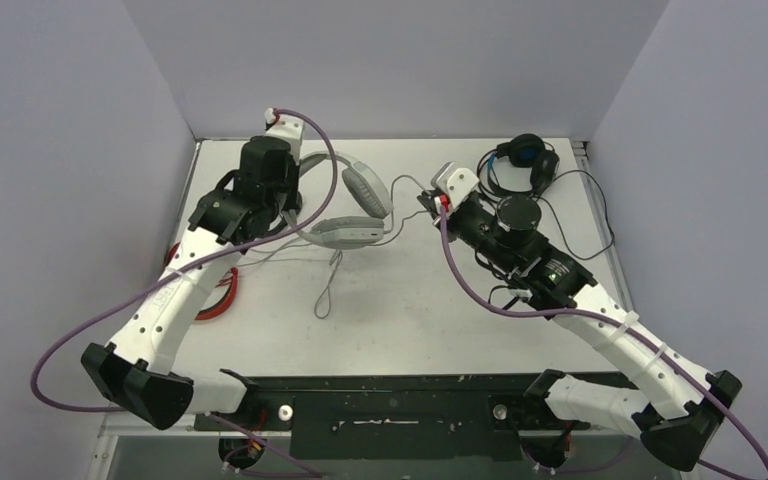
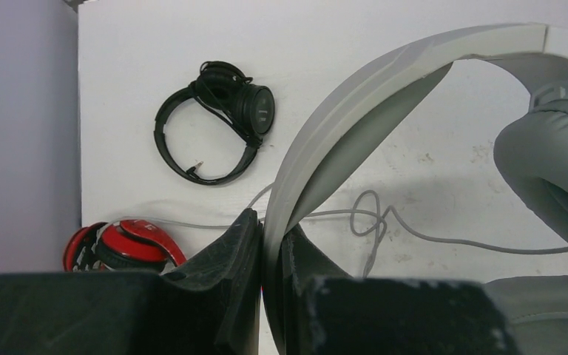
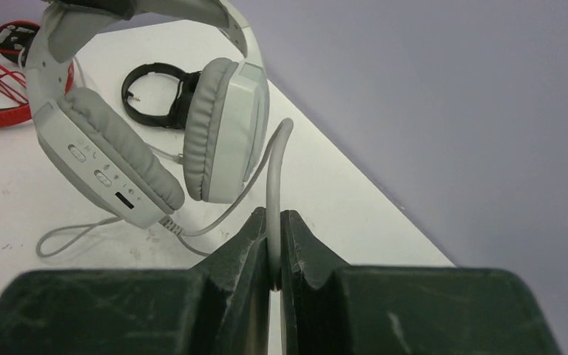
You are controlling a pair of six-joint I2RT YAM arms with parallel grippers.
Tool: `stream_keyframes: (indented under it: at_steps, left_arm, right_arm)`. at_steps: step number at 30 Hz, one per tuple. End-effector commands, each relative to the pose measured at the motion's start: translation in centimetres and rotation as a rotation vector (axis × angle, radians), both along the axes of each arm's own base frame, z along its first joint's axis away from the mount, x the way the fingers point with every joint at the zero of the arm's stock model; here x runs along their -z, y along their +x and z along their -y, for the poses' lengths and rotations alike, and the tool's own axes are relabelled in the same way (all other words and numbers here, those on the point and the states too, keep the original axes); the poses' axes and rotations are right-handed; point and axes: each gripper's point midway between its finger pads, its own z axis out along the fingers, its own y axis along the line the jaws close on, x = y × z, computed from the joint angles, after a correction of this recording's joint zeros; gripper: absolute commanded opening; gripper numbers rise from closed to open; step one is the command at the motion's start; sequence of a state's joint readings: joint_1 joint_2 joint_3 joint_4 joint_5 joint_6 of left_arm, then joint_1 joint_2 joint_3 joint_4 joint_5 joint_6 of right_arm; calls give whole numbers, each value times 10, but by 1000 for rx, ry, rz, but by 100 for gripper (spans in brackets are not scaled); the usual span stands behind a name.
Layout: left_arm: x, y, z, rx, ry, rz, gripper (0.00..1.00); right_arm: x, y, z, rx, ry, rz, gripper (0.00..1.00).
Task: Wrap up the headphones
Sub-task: Wrap the headphones cable around the headphones.
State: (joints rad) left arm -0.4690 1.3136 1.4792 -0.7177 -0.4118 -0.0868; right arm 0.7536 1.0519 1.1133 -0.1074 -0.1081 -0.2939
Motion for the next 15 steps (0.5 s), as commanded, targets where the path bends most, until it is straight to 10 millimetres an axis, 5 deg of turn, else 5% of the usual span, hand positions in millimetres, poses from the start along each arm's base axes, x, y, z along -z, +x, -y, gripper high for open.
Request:
stream_keyframes:
  at_steps: [1, 5, 10, 15]
  left_arm:
    - [-30, 10, 26, 84, -96, 40, 0]
    - [-20, 13, 35, 114, -105, 8, 0]
    - [-37, 29, -11, -119, -170, 50, 0]
    - [-54, 34, -13, -89, -244, 100, 0]
  right_arm:
    - [-45, -24, 0, -103, 44, 120, 0]
    - [-55, -42, -16, -249, -9, 131, 0]
    - [-58, -35, -4, -173, -35, 81, 0]
    - [-55, -40, 5, -153, -44, 66, 0]
